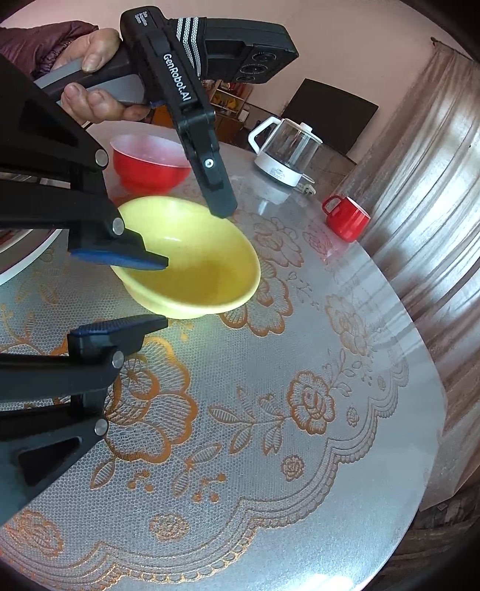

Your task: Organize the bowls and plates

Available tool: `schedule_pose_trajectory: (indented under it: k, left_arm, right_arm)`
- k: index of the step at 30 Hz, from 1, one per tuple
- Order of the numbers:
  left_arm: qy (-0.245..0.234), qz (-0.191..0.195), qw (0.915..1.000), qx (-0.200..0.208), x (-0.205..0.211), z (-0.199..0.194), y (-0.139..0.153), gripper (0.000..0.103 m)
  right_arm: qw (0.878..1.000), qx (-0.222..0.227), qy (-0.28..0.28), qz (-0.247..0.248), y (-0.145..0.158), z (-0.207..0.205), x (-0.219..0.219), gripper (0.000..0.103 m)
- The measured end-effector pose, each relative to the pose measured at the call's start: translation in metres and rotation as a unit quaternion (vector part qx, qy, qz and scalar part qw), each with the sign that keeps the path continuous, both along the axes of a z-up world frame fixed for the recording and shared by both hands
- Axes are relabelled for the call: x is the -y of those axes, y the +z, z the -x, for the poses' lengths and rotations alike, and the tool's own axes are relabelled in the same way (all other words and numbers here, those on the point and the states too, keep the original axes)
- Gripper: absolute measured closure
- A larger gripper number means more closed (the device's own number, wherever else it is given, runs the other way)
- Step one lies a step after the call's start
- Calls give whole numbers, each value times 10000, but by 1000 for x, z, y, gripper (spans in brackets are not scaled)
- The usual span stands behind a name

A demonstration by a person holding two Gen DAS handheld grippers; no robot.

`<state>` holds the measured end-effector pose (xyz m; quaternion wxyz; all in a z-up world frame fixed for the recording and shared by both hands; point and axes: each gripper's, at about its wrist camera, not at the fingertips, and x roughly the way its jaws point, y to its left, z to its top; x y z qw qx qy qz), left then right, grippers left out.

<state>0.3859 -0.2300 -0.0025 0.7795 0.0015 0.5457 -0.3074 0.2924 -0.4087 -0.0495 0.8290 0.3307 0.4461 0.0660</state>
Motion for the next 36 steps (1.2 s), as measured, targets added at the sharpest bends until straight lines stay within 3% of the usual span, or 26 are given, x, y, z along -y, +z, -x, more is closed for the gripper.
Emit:
schedule_pose_trajectory:
  k: [3, 5, 8, 10, 16, 25, 36]
  left_arm:
    - [-154, -197, 9997, -8, 9, 3, -7, 43]
    - [-205, -253, 9995, -26, 10, 8, -9, 49]
    - [-257, -148, 9994, -171, 4, 11, -10, 52]
    - [-245, -139, 9994, -213, 0, 15, -10, 63]
    - [-559, -359, 9978, -55, 10, 42, -4, 73]
    - [-462, -84, 9985, -278, 13, 78, 4, 73]
    - [-325, 136, 9991, 239, -1, 121, 34, 73]
  right_arm:
    - [10000, -36, 4, -30, -3, -2, -1, 78]
    - [10000, -59, 37, -27, -5, -2, -3, 78]
    - [9999, -65, 35, 148, -3, 2, -5, 80]
    - [9999, -54, 5, 85, -3, 6, -1, 80]
    - [9998, -133, -133, 35, -2, 25, 7, 78]
    - [9988, -77, -481, -73, 16, 59, 25, 74]
    - [9984, 67, -568, -46, 30, 87, 20, 74]
